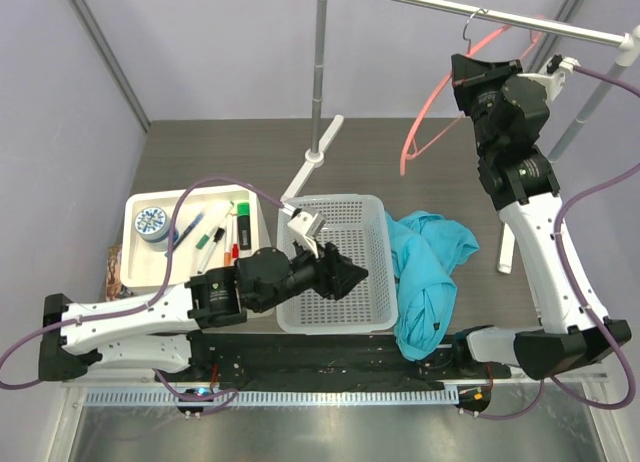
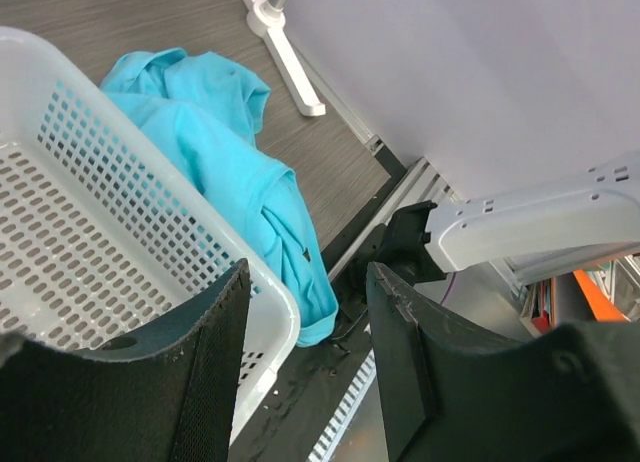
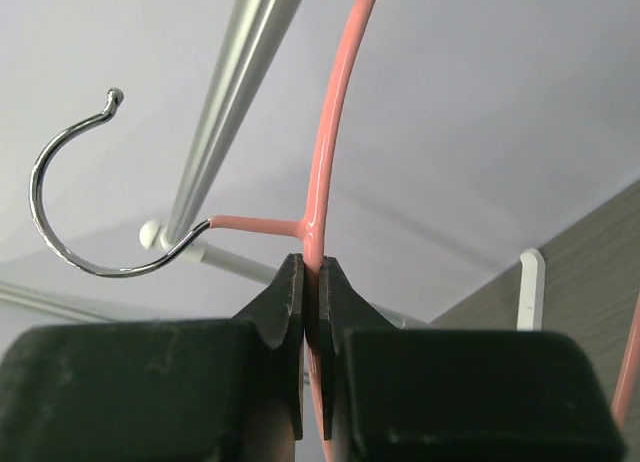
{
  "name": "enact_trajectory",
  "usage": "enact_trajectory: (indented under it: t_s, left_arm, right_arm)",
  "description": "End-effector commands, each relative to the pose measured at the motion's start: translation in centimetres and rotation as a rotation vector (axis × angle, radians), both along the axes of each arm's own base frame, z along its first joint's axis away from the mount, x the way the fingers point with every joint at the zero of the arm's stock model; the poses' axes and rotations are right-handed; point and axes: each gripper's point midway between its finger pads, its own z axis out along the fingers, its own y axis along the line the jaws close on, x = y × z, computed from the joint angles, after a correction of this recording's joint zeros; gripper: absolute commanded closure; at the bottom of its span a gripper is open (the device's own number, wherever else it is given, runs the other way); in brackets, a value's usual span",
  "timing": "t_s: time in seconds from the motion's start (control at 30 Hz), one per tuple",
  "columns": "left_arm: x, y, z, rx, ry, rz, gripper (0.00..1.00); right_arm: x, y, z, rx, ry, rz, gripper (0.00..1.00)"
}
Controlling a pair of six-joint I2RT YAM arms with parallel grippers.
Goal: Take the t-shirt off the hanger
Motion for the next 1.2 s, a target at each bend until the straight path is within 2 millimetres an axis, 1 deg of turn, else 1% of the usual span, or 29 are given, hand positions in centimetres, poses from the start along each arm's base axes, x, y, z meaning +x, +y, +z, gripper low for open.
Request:
enact_trajectory:
  t_s: [0.0,0.03,0.07,0.13,0.17,0.23,0.27,0.3,0.43,0.47,0.53,0.6,0.63,0.67,0.7,0.73,0.77,0.83,0.87,0.9,0.93,0.97,1.0,1.03,1.07,1.1,1.13,1.17]
  left_arm:
    - [0.3,0.8,-0.2,-0.013,0.022,0.043,0.49]
    - [0.3,0.8,-0.1,-0.016,0.023,0.043,0.49]
    - [0.3,0.8,0.0,-0.016,0.022,0.041,0.49]
    - [0.2,0.7,-0.1,-0.012,0.025,0.035,0.49]
    - [0.1,0.7,-0.1,-0.012,0.029,0.031,0.49]
    - [0.0,0.7,-0.1,-0.016,0.035,0.026,0.49]
    - [0.0,0.8,-0.2,-0.015,0.039,0.027,0.49]
    - [-0.1,0.8,-0.3,-0.015,0.041,0.024,0.49]
    - [-0.1,0.9,-0.6,-0.012,0.046,0.028,0.49]
    - [-0.1,0.9,-0.6,-0.012,0.045,0.031,0.49]
    - [0.0,0.8,-0.7,-0.008,0.044,0.029,0.48]
    - [0.0,0.6,-0.7,-0.004,0.041,0.025,0.48]
    - [0.0,0.5,-0.8,-0.001,0.041,0.025,0.47]
    - [0.0,0.4,-0.8,-0.003,0.041,0.024,0.47]
    - [0.0,0.4,-1.0,0.0,0.042,0.024,0.46]
    - [0.1,0.4,-1.0,0.001,0.04,0.028,0.44]
    - [0.1,0.4,-1.0,0.005,0.039,0.028,0.43]
    - [0.3,0.4,-1.3,0.016,0.035,0.036,0.4]
    - [0.5,0.4,-1.4,0.022,0.031,0.048,0.39]
    - [0.7,0.4,-1.8,0.046,0.021,0.051,0.38]
    - [0.7,0.2,-1.8,0.052,0.012,0.05,0.36]
    - [0.9,0.0,-1.5,0.057,0.001,0.049,0.35]
    - [1.0,-0.2,-1.4,0.07,-0.019,0.047,0.34]
    - [1.2,-0.9,-2.0,0.096,-0.027,0.04,0.32]
    - [1.4,-1.5,-1.4,0.098,-0.04,0.037,0.31]
    - [1.3,-2.0,-1.2,0.104,-0.049,0.021,0.3]
    - [1.5,-3.0,-2.6,0.169,-0.067,0.0,0.29]
    - [1.5,-3.9,-1.4,0.154,-0.083,-0.016,0.29]
  right_arm:
    - [-0.1,-2.7,5.9,0.129,-0.16,-0.09,0.99]
    - [0.8,-2.8,5.4,0.182,-0.149,-0.083,0.99]
    - [1.2,-3.5,5.2,0.199,-0.148,-0.098,0.99]
    - [1.9,-3.9,4.5,0.249,-0.135,-0.108,0.99]
    - [2.6,-4.1,3.7,0.265,-0.119,-0.116,0.99]
    - [3.0,-5.0,3.2,0.289,-0.112,-0.149,0.99]
    - [3.3,-5.2,3.0,0.293,-0.109,-0.155,0.99]
    - [3.4,-5.7,2.8,0.297,-0.103,-0.169,0.99]
    - [2.9,-6.4,1.8,0.329,-0.082,-0.191,0.99]
    - [2.9,-6.6,1.1,0.33,-0.066,-0.204,0.99]
    - [2.6,-6.8,0.7,0.325,-0.058,-0.214,0.99]
    - [2.6,-6.8,-0.2,0.315,-0.038,-0.224,0.98]
    - [2.6,-6.9,-0.6,0.313,-0.031,-0.225,0.95]
    - [2.7,-7.0,-1.3,0.309,-0.018,-0.225,0.82]
    - [2.6,-6.8,-1.5,0.296,-0.013,-0.21,0.75]
    - [2.4,-6.7,-1.4,0.285,-0.015,-0.204,0.65]
    - [2.3,-6.5,-1.5,0.272,-0.01,-0.195,0.47]
    - [1.7,-6.0,-1.3,0.211,-0.004,-0.162,0.28]
    - [1.2,-5.8,-1.7,0.181,0.028,-0.155,0.16]
    - [0.8,-5.8,-2.1,0.156,0.051,-0.149,0.13]
    - [0.3,-5.7,-2.6,0.1,0.077,-0.142,0.07]
    - [-0.9,-5.8,-3.2,0.064,0.11,-0.145,0.01]
    - [-1.5,-6.1,-3.7,0.03,0.132,-0.156,0.0]
    - [-2.3,-6.6,-4.0,-0.012,0.151,-0.176,0.0]
    - [-3.5,-7.1,-4.2,-0.091,0.177,-0.188,0.0]
    - [-4.4,-7.4,-4.2,-0.14,0.186,-0.197,0.0]
    - [-5.0,-7.7,-4.4,-0.185,0.202,-0.205,0.0]
    - [-5.9,-8.3,-5.2,-0.274,0.248,-0.225,0.0]
